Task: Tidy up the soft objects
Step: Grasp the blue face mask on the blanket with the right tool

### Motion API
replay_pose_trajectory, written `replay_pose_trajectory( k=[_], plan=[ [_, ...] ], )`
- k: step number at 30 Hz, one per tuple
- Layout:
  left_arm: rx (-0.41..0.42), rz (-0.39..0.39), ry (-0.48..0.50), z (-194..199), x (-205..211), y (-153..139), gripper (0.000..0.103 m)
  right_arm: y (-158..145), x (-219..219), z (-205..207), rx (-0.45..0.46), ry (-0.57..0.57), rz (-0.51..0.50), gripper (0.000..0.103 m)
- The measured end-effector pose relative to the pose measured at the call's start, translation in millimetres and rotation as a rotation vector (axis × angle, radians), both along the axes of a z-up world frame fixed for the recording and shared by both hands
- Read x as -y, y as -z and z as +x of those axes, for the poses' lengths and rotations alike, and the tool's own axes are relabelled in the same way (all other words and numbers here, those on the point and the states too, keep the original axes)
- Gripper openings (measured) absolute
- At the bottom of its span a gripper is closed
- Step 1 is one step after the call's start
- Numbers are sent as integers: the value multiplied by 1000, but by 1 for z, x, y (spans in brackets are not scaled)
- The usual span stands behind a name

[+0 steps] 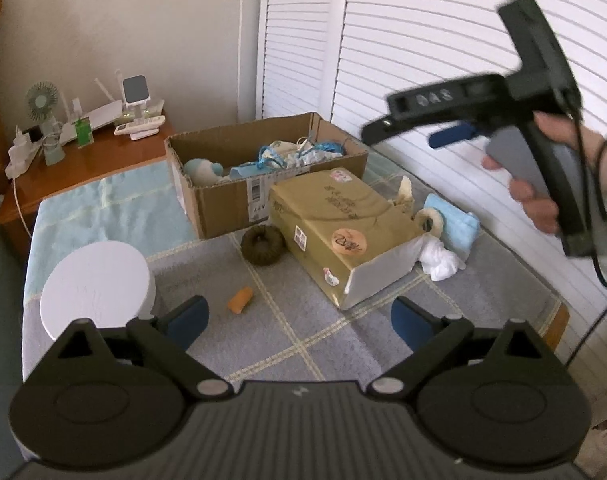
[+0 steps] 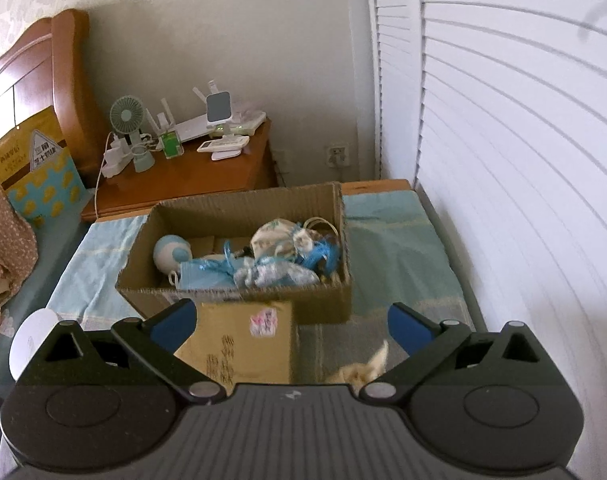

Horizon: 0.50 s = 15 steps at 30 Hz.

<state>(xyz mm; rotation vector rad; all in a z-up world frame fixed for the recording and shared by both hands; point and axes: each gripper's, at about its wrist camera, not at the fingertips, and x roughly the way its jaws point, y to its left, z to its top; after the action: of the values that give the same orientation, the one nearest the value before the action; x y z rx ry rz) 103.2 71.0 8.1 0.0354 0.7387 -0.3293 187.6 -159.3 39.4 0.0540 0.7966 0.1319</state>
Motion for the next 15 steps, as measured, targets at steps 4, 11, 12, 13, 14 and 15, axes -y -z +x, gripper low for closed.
replay_pose_trajectory(
  k=[4,11,12,13,14,15],
  plan=[
    [-9,-15,-19,-2,-1,4,98,8,10,-19,7,34,-5,103],
    [-16,-33,-30,-4,2,7,98,23,32,-50,7,102,1,103],
    [-17,-34,-30,-4,2,7,98,25,34,-53,3,107,1,103],
    [-19,-35,-27,-4,3,8,98,27,36,-57,4,112,-2,103],
    [-21,-35,-23,-4,5,8,98,29,37,-61,5,115,-10,103],
    [-23,-32,-20,-4,6,9,98,31,38,-64,6,121,-20,103]
  ],
)
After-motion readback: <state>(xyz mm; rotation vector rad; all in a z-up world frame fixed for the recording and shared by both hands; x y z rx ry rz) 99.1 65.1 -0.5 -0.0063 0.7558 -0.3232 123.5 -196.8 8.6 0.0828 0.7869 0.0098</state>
